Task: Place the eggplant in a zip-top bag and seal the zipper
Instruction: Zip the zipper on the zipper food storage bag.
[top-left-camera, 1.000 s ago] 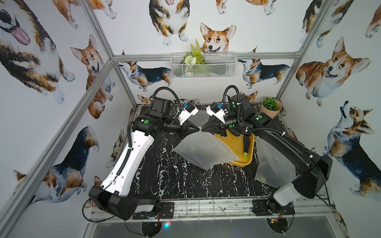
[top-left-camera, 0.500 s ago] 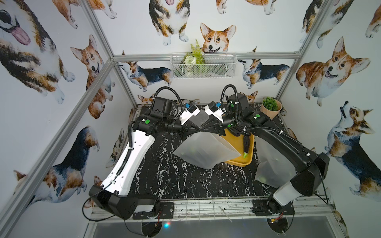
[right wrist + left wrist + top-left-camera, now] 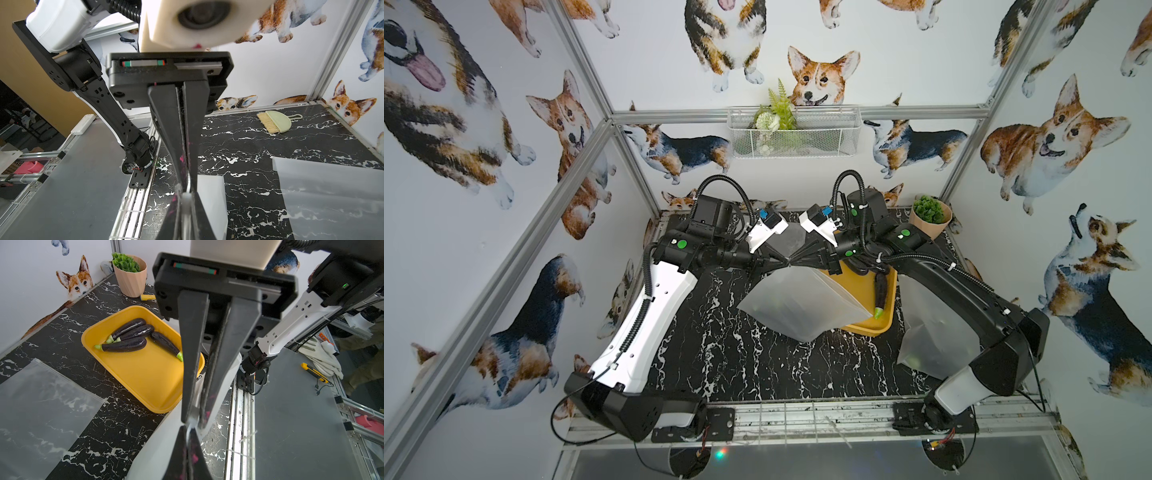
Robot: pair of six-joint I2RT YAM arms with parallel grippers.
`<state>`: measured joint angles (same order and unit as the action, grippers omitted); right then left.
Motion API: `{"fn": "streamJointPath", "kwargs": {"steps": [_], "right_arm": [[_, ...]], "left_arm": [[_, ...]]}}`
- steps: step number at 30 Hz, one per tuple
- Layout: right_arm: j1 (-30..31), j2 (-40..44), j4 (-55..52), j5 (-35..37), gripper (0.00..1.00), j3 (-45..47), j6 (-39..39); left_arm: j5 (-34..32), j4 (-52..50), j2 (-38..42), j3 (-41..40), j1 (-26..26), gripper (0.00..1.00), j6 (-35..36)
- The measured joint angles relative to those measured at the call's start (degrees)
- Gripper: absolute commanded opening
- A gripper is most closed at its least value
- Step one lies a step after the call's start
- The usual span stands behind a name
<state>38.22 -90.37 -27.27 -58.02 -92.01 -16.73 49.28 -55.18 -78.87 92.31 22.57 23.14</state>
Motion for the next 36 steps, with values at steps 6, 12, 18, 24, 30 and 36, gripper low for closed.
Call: {"fn": "streamJointPath", "kwargs": {"steps": [6,12,18,24,30,36], "right_arm": [[0.4,-0.3,-0.4,0.8,0.0,-0.2,-0.3],[0.3,1.1,0.5,2.8,0.0,1.7,-0.4],[-0.8,5.8,1.8,7.1,0.0,7.4,0.3],[-1.2,10.3,3.3,10.3,0.0,12.9,2.2],[-3.6,18.3,4.4,15.4,0.0,22.5,6.9],[-6.5,23.1,4.9,19.3,0.0,29.1,12.1]], "left_arm": [[-0.2,-0.6,0.0,-0.1,0.0,0.0,-0.2],[-0.8,0.7,0.3,-1.2,-0.5,0.0,-1.8],[-0.2,3.2,-0.6,-1.3,-3.7,0.0,-5.6],[-2.4,4.3,-0.5,-1.6,-5.4,0.0,-8.6],[-7.4,6.2,0.0,-1.6,-10.8,0.0,-12.6],[-10.5,8.2,0.8,-2.7,-13.6,0.0,-15.5]]}}
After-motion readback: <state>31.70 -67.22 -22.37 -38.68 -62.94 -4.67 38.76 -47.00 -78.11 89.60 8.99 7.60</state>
